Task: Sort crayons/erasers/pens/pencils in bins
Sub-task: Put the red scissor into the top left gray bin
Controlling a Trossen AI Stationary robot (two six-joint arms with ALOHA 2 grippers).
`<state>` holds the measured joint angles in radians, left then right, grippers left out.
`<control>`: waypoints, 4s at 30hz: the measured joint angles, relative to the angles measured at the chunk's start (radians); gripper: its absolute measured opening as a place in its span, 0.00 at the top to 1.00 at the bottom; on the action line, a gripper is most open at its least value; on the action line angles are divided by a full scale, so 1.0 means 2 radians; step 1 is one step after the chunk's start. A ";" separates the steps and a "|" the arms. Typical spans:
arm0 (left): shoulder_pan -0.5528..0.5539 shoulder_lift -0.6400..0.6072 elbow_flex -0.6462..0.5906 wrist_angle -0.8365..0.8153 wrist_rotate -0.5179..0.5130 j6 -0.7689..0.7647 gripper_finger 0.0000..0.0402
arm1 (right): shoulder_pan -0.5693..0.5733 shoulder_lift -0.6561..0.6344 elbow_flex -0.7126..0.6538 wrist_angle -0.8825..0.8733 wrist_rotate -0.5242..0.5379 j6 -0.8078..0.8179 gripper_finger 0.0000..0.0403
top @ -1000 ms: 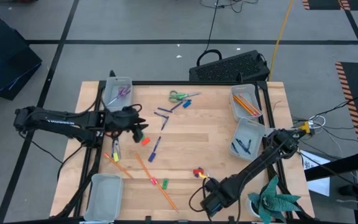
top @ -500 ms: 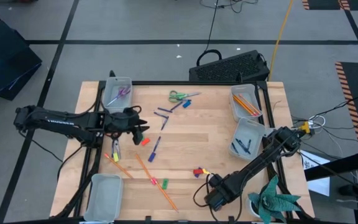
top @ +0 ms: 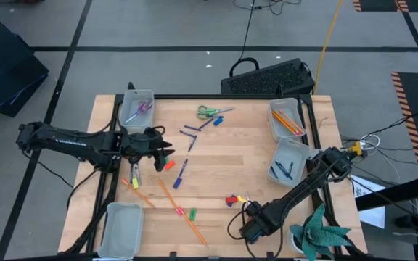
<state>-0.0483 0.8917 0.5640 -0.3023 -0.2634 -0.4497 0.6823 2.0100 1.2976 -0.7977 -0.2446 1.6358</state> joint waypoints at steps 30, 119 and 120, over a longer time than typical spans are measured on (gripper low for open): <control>-0.017 0.103 0.000 0.177 -0.039 0.038 0.42 | -0.096 -0.195 -0.040 0.095 0.535 -0.412 0.96; -0.025 0.259 0.148 0.438 -0.122 0.153 0.94 | -0.149 -0.223 -0.220 0.743 0.613 -0.969 0.52; -0.021 0.244 0.148 0.415 -0.139 0.164 0.94 | -0.142 -0.223 -0.220 0.743 0.604 -0.969 0.52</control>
<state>-0.0905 1.3804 0.8600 0.5269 -0.5419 -0.1215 0.3980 1.5635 0.8585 0.6890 0.9639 -0.3021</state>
